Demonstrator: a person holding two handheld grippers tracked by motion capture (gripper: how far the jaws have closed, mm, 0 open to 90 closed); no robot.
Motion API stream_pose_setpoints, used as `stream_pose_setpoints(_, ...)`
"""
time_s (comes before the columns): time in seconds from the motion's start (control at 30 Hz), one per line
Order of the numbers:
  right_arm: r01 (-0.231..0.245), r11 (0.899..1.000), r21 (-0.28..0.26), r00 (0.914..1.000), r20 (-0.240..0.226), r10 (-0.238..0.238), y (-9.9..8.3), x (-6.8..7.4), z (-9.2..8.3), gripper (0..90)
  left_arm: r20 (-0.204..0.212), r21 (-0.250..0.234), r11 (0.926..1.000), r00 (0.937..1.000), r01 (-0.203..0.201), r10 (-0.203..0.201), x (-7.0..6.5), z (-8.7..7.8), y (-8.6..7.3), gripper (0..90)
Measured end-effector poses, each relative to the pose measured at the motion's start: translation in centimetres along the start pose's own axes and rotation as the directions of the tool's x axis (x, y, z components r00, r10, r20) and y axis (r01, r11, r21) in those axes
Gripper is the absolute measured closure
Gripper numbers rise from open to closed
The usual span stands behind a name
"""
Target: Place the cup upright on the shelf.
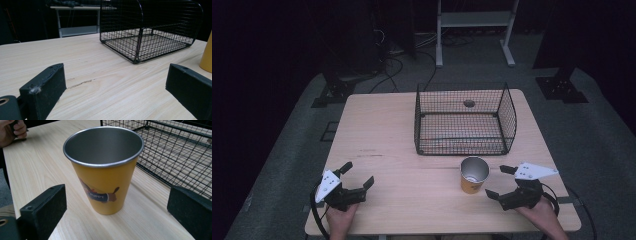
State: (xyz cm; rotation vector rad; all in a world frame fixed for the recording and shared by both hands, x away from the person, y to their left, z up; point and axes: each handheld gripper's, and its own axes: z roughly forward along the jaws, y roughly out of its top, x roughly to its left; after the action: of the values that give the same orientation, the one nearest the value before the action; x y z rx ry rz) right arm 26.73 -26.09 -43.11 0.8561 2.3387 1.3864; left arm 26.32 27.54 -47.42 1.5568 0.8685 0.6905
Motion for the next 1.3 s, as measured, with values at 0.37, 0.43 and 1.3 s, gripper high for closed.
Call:
stream_pose_setpoints(0.37,0.010,1.000,0.005,0.9999,-0.010,-0.010,0.6,0.2,1.0,2.1,0.000,-0.001,1.0000,1.0000,0.001,-0.001,0.0,0.0,0.0,2.2)
stream_pose_setpoints(0.43,0.009,1.000,0.009,0.9999,-0.011,-0.009,0.7,0.1,1.2,2.1,0.001,-0.001,1.0000,1.0000,0.000,0.000,0.0,0.0,0.0,2.2)
stream_pose_setpoints(1.3,0.027,0.999,0.021,0.9977,-0.062,-0.026,2.5,0.8,4.8,2.1,0.002,-0.006,1.0000,1.0000,0.003,-0.003,0.1,0.0,0.0,2.2)
